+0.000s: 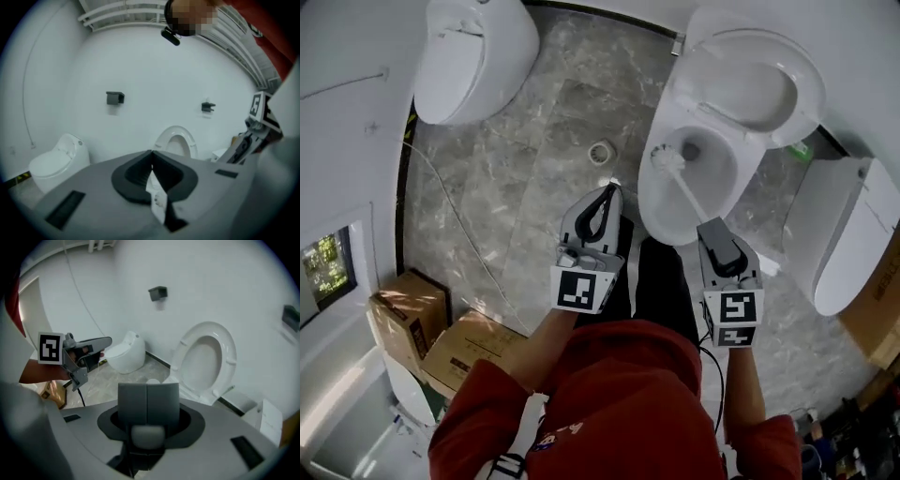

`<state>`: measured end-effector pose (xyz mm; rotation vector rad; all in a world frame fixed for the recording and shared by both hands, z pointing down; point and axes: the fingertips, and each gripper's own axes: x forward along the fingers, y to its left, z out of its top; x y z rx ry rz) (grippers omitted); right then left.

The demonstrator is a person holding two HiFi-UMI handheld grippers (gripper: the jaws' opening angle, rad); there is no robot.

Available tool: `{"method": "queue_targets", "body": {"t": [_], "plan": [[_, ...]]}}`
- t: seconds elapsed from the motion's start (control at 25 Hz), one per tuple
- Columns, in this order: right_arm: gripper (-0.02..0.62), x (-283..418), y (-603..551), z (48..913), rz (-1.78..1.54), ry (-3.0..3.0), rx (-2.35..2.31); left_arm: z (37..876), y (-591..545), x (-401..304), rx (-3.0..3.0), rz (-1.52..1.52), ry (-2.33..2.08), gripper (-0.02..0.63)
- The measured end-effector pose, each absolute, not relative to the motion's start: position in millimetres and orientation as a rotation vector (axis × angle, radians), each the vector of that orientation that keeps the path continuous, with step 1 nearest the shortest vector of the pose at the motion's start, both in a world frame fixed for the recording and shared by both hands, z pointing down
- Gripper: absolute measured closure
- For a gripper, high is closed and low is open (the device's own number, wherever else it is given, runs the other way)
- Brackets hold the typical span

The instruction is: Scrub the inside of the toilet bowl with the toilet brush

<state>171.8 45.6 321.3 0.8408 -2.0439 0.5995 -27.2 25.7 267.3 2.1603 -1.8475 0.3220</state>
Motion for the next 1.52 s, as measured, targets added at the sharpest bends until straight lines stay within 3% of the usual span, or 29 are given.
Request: {"method": "queue_targets", "body": {"t": [0.24, 0.56, 0.88, 1.28, 1.32, 1.4, 1.52], "plan": [[0.440, 39, 51, 328, 0.389, -2.082, 0.544, 249, 76, -144, 1.910, 0.328, -2.104, 0.606], [0.440, -98, 74, 545, 0.300, -1.896, 0.345, 360, 106, -266, 1.810, 0.361, -2.115, 0.606], [0.440, -153, 62, 719, 0.276, -1.749, 0.316, 483, 116, -321, 1.819, 0.331, -2.048, 0.606], [0.439, -191, 59, 792, 0.286, -1.666, 0.301, 502, 90, -350, 1.859, 0.273, -2.011, 0.606], [0.426, -193, 58, 794, 0.294, -1.667, 0.307, 501, 89, -350, 1.865, 0.278, -2.009, 0.606], [0.307, -196, 59, 792, 0.330, -1.680, 0.299, 496, 87, -348, 1.882, 0.295, -2.000, 0.606], [0.288, -197, 58, 772, 0.374, -1.706, 0.293, 485, 86, -342, 1.908, 0.341, -1.967, 0.606]]}}
